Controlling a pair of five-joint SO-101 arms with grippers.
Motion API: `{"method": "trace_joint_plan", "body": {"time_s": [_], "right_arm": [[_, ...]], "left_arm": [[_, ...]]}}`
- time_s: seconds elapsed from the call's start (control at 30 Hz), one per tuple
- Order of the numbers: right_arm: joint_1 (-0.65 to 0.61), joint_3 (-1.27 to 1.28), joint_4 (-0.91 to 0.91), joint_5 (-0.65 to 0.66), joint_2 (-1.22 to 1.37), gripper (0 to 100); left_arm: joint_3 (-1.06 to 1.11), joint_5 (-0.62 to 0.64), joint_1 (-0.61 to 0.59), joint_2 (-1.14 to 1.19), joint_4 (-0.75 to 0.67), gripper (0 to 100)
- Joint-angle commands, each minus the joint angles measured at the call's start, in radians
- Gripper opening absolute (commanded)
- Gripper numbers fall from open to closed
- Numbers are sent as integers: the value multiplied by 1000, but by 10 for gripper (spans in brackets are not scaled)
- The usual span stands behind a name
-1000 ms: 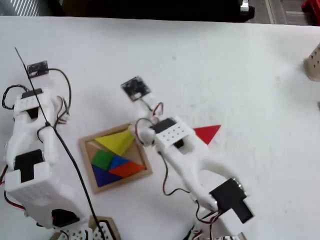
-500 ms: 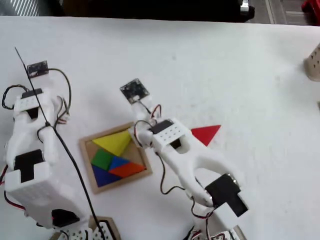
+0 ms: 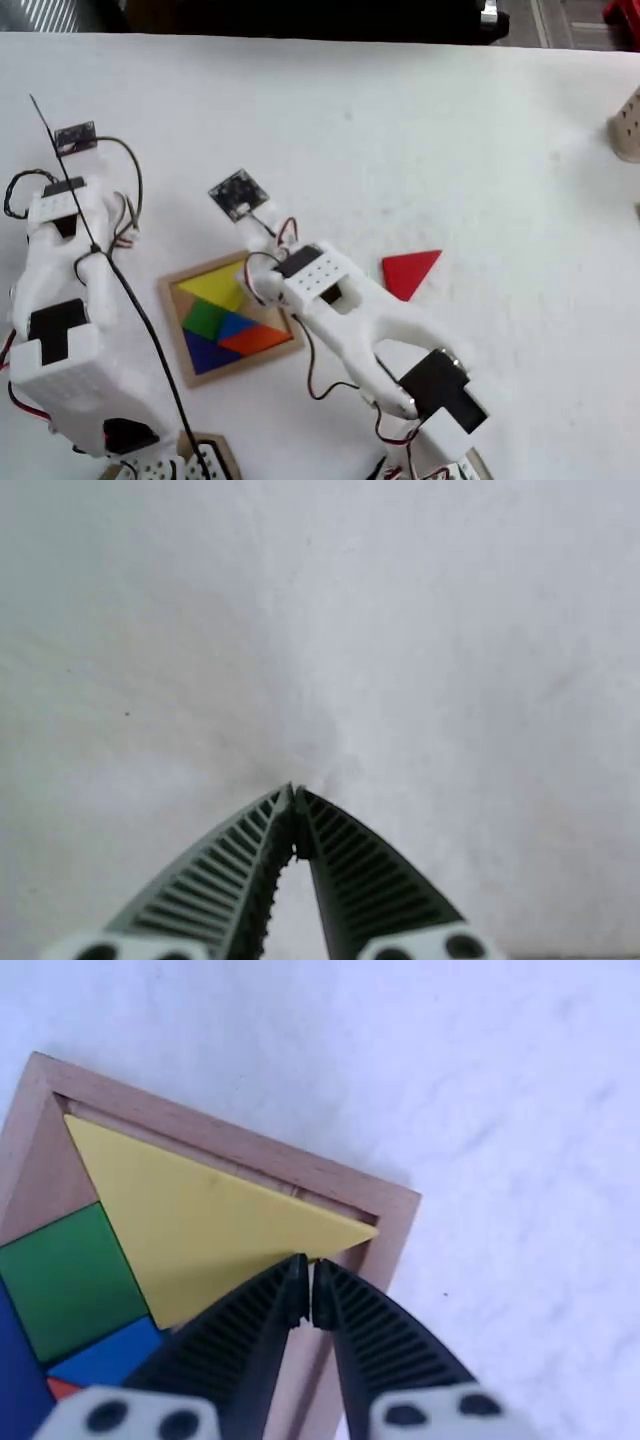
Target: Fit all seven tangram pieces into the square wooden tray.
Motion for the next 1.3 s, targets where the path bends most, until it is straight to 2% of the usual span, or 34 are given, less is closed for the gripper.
{"method": "trace_joint_plan", "body": {"time_s": [0.0,0.2,0.57,0.77,0.9,1.13,1.27], "right_arm": [[-5,-49,-15,17,-31,18],[-7,-57,-125,17,47,18],[21,-58,65,9,-134,18],[36,15,-94,17,-59,18],[30,-2,-137,17,7,18],[-4,-66,-104,18,65,18],[2,-66,-8,18,-10,18]], "left_arm": [[-46,8,2,-5,3,24],[-46,8,2,-5,3,24],[-46,9,-12,-5,3,24],[-46,8,-8,-5,3,24],[-46,6,-8,-5,3,24],[-46,6,-7,-5,3,24],[-46,5,-12,-5,3,24]]}}
